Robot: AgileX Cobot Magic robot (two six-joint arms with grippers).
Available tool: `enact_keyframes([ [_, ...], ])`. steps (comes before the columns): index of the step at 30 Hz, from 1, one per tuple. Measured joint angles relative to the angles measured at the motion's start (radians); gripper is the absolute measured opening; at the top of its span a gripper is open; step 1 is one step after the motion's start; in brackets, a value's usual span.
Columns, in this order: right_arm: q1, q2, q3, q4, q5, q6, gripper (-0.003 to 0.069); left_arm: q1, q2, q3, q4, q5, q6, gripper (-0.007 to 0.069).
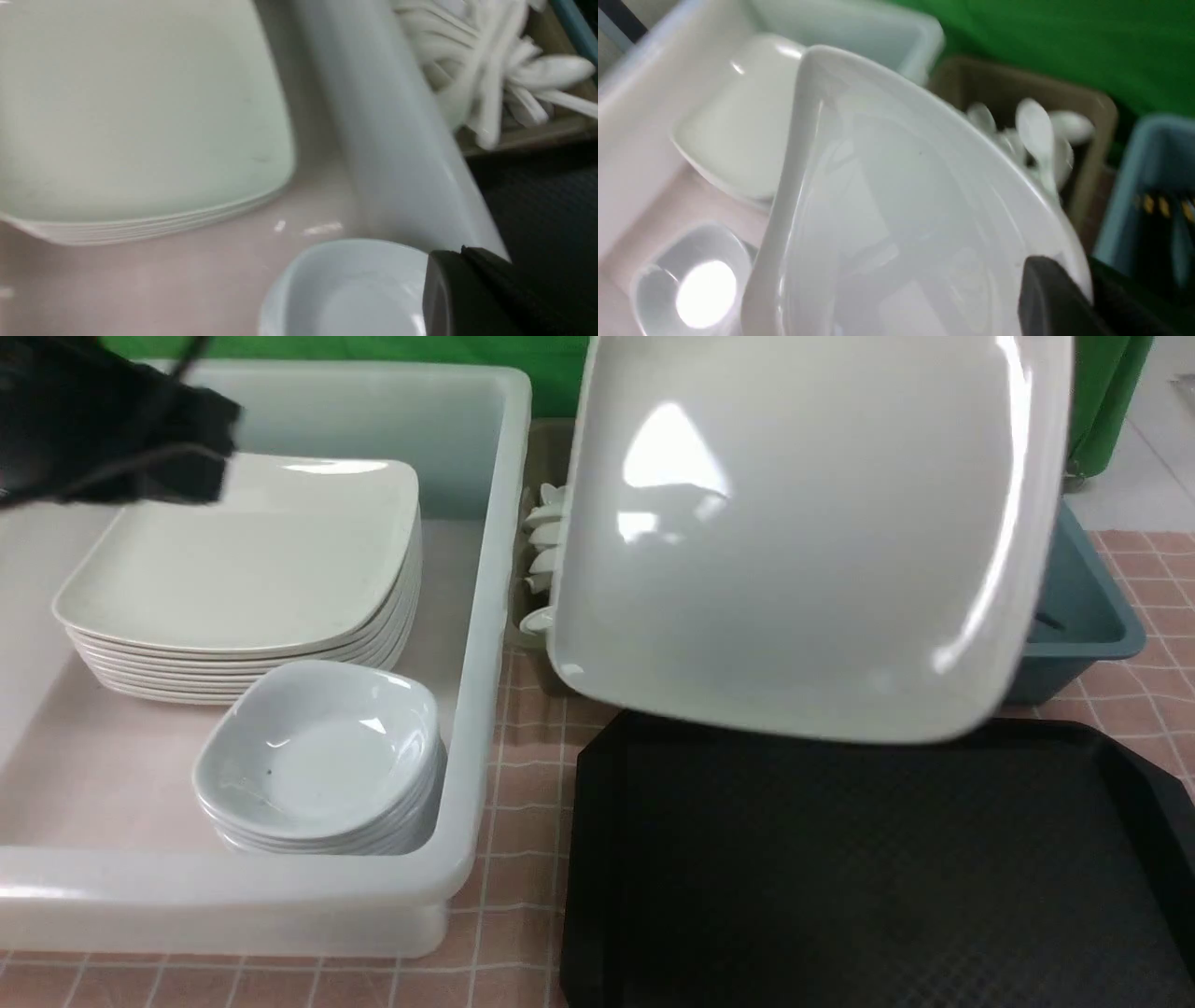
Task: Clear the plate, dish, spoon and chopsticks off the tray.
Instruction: Use the right arm to put the plate into the large storage box on the left
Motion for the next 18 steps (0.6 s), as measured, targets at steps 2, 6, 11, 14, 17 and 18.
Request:
enact_keyframes([
  [2, 0.053, 0.072, -0.090, 0.052, -0.025, 0.000, 0.0077, 0.099, -0.012, -0.005, -0.029, 0.021, 0.003, -0.0002],
  [6, 0.161, 0.242, -0.272, 0.099, -0.087, 0.014, 0.0077, 0.249, -0.023, 0.000, -0.136, 0.038, 0.015, -0.0002],
  [11, 0.308, 0.475, -0.483, 0.104, -0.255, 0.036, 0.0077, 0.344, -0.028, 0.008, -0.193, 0.076, 0.035, -0.0002],
  [14, 0.361, 0.575, -0.564, 0.106, -0.336, 0.039, 0.0077, 0.357, -0.041, 0.011, -0.190, 0.085, 0.042, -0.0002],
  [17, 0.410, 0.667, -0.625, 0.107, -0.428, 0.031, 0.0077, 0.358, -0.048, 0.012, -0.192, 0.094, 0.044, -0.0002],
  [18, 0.413, 0.672, -0.627, 0.107, -0.435, 0.028, 0.0077, 0.358, -0.048, 0.012, -0.192, 0.094, 0.045, -0.0002],
])
